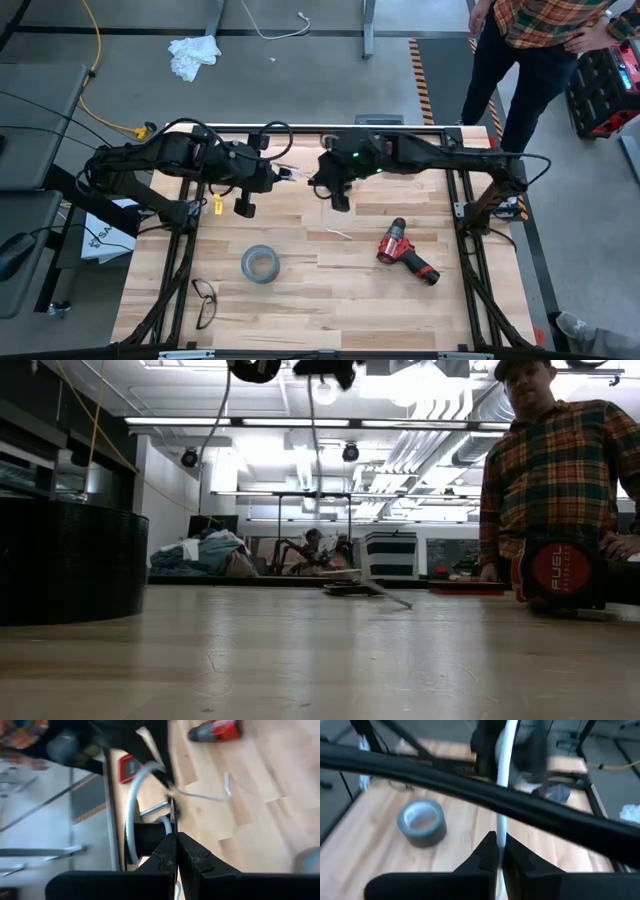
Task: Coil cords
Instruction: Uncoil the white wire
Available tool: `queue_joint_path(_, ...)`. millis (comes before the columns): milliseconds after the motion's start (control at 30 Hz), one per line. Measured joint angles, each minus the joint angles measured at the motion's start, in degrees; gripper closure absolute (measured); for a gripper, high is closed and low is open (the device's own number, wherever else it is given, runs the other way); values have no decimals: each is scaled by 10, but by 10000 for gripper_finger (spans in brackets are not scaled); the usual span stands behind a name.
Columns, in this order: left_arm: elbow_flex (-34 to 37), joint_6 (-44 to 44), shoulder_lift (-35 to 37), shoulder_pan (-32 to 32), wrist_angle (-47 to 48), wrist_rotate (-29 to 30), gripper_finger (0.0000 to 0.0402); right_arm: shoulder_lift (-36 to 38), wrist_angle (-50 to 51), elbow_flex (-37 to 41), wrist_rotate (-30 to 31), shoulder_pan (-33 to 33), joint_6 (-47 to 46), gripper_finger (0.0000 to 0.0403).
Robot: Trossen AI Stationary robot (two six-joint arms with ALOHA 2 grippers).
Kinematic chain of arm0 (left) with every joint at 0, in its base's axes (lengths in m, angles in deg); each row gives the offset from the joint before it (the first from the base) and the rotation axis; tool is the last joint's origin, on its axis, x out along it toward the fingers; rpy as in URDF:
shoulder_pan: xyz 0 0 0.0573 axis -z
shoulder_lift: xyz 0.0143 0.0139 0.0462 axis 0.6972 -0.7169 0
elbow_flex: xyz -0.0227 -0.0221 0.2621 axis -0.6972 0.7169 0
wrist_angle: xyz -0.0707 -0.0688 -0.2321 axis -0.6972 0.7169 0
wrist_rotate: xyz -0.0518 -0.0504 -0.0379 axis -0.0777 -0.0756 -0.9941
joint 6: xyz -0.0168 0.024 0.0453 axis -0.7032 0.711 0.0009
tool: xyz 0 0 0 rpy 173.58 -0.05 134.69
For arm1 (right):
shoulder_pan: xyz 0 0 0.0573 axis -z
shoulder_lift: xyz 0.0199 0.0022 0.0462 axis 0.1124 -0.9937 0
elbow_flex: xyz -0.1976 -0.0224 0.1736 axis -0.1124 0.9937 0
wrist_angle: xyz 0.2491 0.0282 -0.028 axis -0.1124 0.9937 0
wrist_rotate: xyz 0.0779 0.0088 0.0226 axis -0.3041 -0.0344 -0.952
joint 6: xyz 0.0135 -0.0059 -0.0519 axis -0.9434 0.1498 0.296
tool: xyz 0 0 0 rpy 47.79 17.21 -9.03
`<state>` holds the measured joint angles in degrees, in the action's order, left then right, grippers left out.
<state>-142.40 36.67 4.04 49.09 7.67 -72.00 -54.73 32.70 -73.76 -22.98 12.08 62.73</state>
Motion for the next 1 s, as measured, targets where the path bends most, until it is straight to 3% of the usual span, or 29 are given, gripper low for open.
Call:
queue_joint_path(233,0,2,-36,-12,-22,-106,401,44,-45,0,-15,-1,-44,400)
queue_joint_path(433,1,31,-63,-4,-115,-155,401,40,-48,-1,-20,16,-41,401)
queue_joint_path(667,-47,6,-57,-2,-144,-138,401,31,5,-1,-45,67,-24,402)
queue_joint_path(867,-104,1,-37,-5,-123,-45,401,28,83,0,-96,90,-27,402)
queue_joint_path(1000,-107,-8,-19,-24,-50,-4,401,30,135,0,-121,85,-23,402)
